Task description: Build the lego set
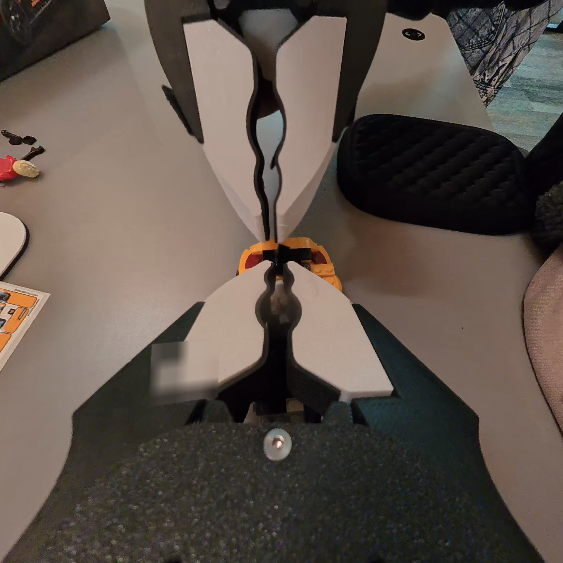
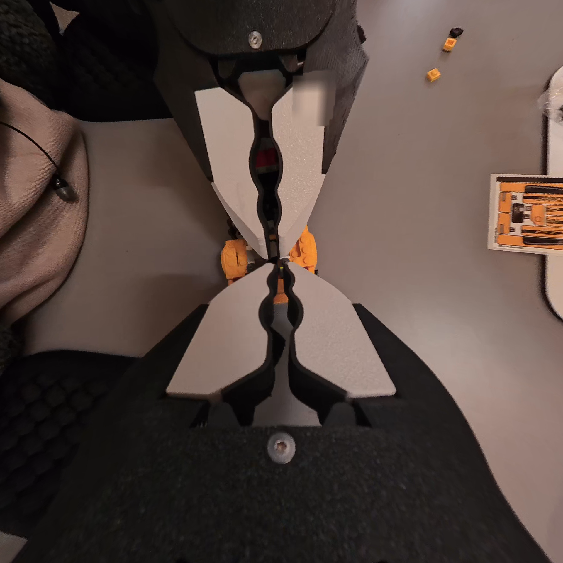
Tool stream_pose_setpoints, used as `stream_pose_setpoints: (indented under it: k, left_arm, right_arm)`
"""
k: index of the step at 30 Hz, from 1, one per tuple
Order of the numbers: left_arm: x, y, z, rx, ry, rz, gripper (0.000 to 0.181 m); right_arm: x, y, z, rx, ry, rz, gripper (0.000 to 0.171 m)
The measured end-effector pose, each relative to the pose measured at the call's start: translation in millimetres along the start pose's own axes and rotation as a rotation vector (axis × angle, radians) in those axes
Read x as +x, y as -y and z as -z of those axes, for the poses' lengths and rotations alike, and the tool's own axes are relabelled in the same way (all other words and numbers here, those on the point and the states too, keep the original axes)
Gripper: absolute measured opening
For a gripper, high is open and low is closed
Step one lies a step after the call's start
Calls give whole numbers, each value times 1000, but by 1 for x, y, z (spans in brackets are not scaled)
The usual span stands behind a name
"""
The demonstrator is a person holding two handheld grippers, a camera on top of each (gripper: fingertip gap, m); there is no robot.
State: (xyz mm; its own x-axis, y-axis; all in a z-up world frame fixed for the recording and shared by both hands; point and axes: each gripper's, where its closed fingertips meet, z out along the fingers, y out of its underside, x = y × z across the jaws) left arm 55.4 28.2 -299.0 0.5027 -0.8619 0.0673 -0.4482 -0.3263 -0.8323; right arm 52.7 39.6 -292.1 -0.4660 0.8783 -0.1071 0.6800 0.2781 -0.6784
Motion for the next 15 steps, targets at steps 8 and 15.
stream_pose_setpoints:
  k: [8,15]
  left_arm:
    - [0,0,0,3,-6,10,4]
    - [1,1,1,8,-14,18,5]
  right_arm:
    - [-2,-6,-7,-77,-30,62,0]
    - [-1,-9,-9,-121,-54,114,0]
